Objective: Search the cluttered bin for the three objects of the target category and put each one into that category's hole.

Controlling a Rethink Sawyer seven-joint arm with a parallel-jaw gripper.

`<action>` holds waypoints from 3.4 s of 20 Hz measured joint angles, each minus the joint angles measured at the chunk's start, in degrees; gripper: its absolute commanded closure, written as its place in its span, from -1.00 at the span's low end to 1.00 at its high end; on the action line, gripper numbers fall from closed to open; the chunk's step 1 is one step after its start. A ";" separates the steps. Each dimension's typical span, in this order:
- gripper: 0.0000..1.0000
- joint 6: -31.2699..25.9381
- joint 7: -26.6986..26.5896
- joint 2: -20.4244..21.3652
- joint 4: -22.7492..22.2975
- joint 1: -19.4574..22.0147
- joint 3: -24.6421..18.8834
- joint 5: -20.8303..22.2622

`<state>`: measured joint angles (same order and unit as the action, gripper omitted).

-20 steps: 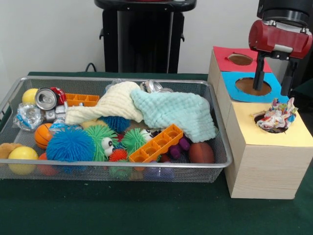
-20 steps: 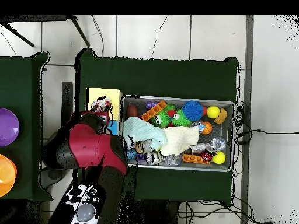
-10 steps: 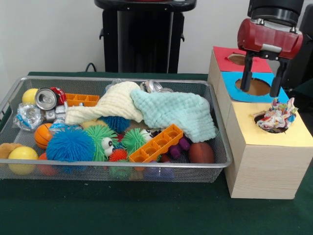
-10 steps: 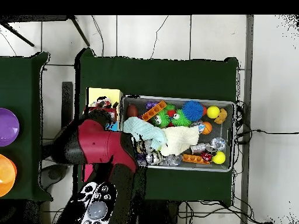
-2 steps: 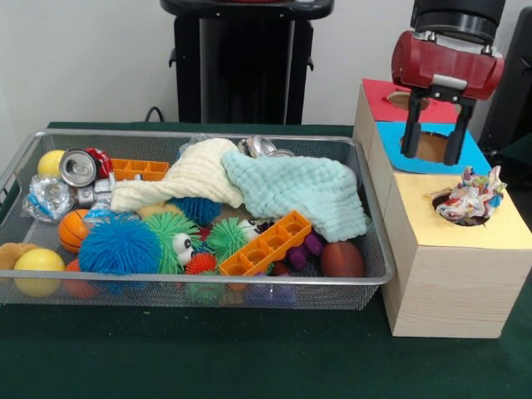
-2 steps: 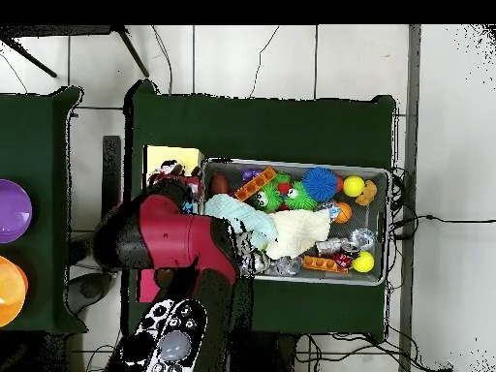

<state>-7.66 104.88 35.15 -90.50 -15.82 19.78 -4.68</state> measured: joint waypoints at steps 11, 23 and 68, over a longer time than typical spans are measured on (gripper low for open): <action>1.00 0.00 0.00 1.23 -0.01 2.70 -4.73 -0.20; 1.00 0.01 0.00 1.24 -0.01 2.78 -6.66 -0.25; 1.00 5.49 0.00 -1.02 -0.01 4.12 -11.82 -0.25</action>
<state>-2.17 104.88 34.13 -90.51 -11.71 7.96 -4.92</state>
